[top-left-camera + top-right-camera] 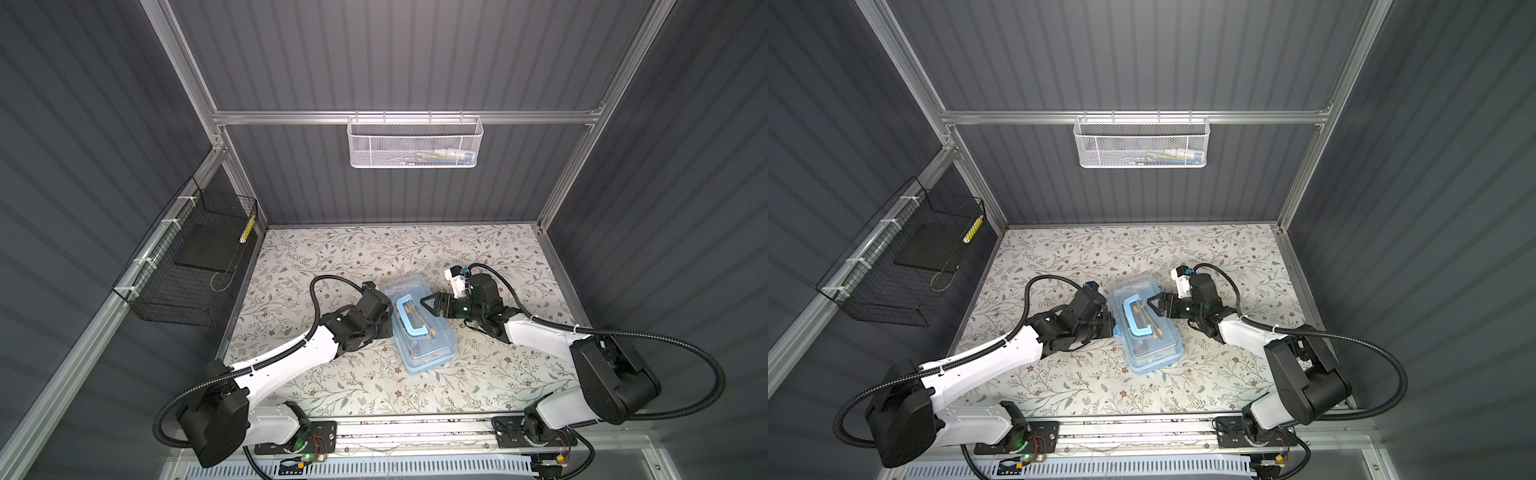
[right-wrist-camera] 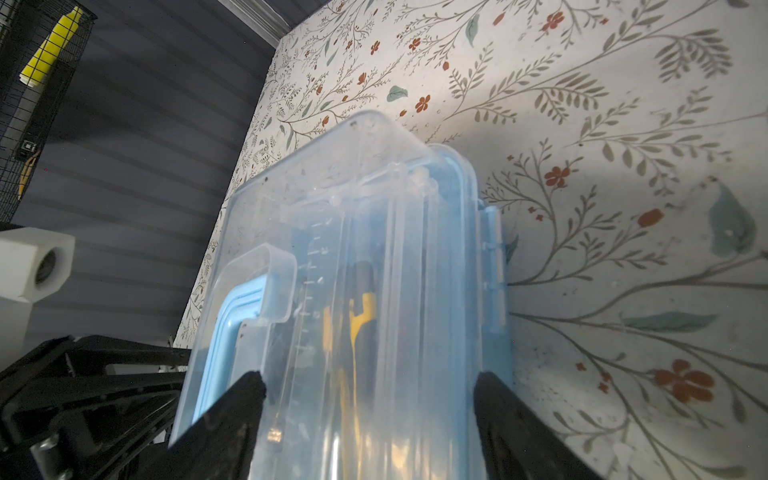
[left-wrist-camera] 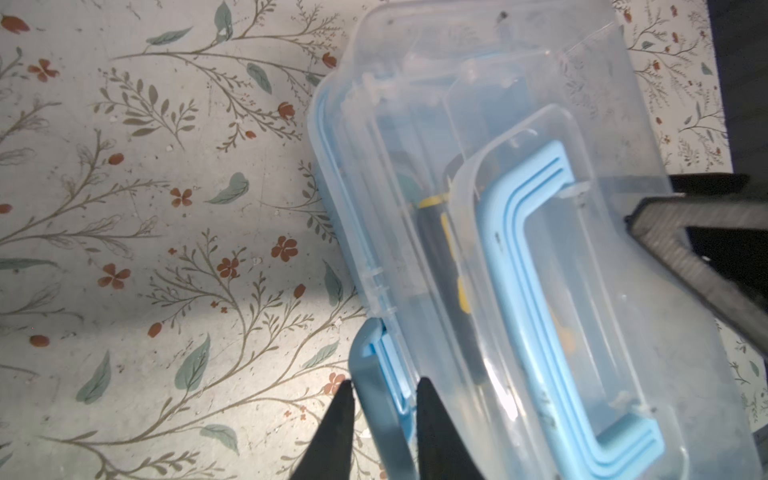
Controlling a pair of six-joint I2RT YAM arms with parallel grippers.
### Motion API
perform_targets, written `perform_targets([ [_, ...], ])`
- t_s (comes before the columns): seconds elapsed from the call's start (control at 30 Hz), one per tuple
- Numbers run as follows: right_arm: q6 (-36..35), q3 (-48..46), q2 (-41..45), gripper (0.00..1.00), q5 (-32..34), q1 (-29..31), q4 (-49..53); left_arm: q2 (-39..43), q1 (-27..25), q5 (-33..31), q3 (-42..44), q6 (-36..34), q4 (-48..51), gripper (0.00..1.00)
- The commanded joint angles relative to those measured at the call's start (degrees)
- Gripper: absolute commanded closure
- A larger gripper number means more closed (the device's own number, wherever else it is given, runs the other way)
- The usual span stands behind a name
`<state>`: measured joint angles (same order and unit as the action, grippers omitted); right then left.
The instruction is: Pack the tool kit
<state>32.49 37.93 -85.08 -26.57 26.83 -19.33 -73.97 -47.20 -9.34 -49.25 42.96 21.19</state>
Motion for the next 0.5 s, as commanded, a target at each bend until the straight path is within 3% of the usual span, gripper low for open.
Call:
perform_targets([
  [0.0, -1.64, -1.25, -1.93, 0.20, 0.69, 0.68, 5.71, 1.67, -0.12, 0.53, 0.26, -1.73, -2.81, 0.65],
  [0.33, -1.55, -1.03, -1.75, 0.20, 0.81, 0.68, 6.26, 6.53, -0.09, 1.77, 7.69, -1.14, -13.08, 0.54],
  [0.47, -1.45, -1.07, -1.67, 0.20, 0.71, 0.69, 6.46, 8.85, 0.54, -2.14, 8.99, -0.24, -9.42, 0.54],
])
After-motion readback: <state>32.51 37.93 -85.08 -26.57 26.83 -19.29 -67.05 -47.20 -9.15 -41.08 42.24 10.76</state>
